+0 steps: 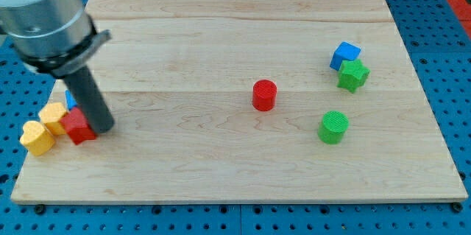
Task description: Keep red circle in between blue blocks
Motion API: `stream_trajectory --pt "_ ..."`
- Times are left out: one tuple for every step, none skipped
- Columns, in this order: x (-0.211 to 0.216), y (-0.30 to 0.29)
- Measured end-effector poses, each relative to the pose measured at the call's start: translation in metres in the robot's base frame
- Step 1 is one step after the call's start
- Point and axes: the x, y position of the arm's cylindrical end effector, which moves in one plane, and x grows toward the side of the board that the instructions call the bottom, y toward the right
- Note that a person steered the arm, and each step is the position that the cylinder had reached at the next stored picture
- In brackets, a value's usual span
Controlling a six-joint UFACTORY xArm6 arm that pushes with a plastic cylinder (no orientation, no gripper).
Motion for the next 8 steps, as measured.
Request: stream_trajectory --pt "0.0 0.038" --pt "-0.017 0.098" --pt "-0.064 0.133" --pt "-0.088 0.22" --pt "-0.088 0.295" --pt "-0.045 0.309" --pt "-0.036 0.269" --pt "-0.072 0.256"
